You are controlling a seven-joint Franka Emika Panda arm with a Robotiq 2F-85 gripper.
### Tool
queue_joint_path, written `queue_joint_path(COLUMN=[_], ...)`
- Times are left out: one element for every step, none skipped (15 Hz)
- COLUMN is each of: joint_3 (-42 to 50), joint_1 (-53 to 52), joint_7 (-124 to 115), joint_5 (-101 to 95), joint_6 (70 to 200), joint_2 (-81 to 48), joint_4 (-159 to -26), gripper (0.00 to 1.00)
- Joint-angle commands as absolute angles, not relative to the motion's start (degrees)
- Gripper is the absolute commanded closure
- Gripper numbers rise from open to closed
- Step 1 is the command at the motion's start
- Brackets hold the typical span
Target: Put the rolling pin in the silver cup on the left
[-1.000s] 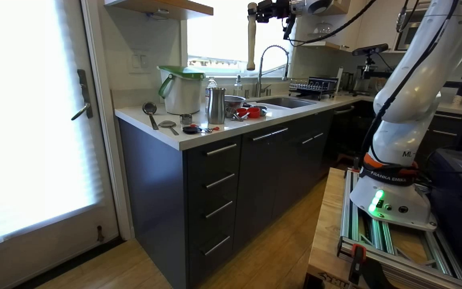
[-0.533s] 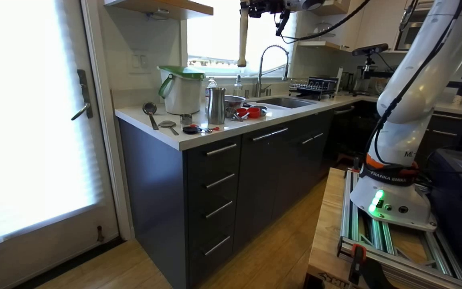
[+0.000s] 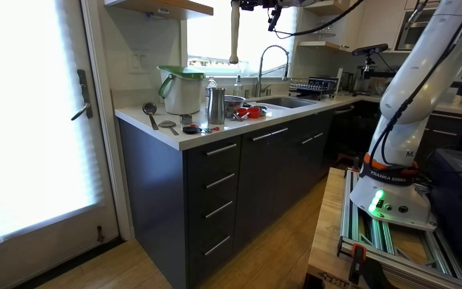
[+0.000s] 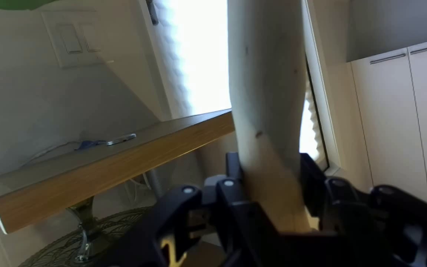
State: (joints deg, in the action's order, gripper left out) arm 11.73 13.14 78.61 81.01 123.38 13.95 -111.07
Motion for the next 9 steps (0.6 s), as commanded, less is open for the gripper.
queue_joint_path(joint_3=[9.98, 9.5, 9.1, 8.71, 8.39, 8.12, 7.86, 7.68, 7.49], joint_1=[10.61, 10.05, 9.46, 9.04, 8.69, 8.44, 8.39, 8.37, 8.4], joint_7=[85.23, 86.85, 88.97, 90.7, 92.68, 94.67, 96.97, 98.56, 100.34], joint_5=[85.29, 86.58, 88.12, 89.52, 91.08, 92.74, 94.62, 96.01, 96.74], joint_6=[128.66, 129.83, 130.73, 131.46, 132.14, 133.02, 134.52, 135.3, 135.82], joint_2=[16.79, 16.91, 17.18, 17.24, 17.09, 16.92, 16.42, 16.14, 16.01], joint_4=[-114.78, -115.15, -115.75, -116.23, -116.71, -117.27, -117.63, -118.01, -118.72], gripper=[0.84, 0.84, 0.84, 0.84, 0.84, 0.84, 0.84, 0.84, 0.84])
